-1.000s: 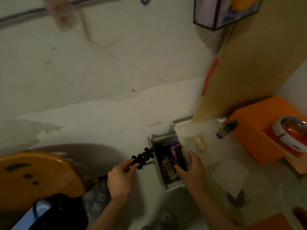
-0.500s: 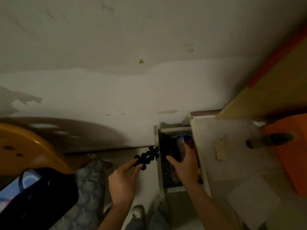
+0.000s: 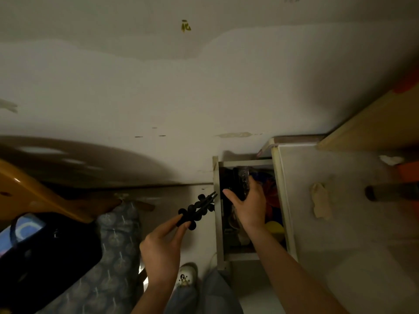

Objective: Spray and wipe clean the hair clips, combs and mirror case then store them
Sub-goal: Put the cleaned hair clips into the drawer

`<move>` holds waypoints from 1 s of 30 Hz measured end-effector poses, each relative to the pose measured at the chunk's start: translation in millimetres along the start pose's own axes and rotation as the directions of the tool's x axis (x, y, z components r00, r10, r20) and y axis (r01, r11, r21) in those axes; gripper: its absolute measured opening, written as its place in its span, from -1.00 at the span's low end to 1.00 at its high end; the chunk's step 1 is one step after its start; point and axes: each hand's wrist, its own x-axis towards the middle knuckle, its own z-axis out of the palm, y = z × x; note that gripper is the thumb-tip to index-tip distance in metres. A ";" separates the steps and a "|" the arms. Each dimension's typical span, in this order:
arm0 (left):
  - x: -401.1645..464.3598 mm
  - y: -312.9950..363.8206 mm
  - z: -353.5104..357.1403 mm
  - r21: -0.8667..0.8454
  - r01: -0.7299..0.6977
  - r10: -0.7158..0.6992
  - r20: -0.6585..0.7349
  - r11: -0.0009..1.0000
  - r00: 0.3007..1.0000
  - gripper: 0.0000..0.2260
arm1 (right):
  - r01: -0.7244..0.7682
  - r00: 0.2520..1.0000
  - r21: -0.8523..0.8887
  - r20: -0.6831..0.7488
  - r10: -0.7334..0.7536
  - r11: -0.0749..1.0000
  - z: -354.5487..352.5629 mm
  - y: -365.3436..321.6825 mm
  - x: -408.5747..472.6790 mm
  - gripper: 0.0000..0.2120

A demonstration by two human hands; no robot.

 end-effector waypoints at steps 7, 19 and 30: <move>-2.3 -5.3 3.8 -0.006 0.009 -0.009 0.005 1.000 1.000 -0.75 | -0.005 0.999 0.045 0.037 0.003 0.999 5.8 10.7 -0.4 -0.21; -8.9 -8.0 12.3 0.003 0.007 -0.007 0.034 1.000 0.999 -0.73 | -0.013 1.000 0.147 0.011 0.012 0.989 9.6 18.1 4.4 -0.26; -9.6 -3.3 16.5 -0.012 -0.017 0.017 0.031 1.000 0.999 -0.73 | -0.004 0.997 0.106 -0.082 0.013 0.994 19.7 17.4 15.8 -0.23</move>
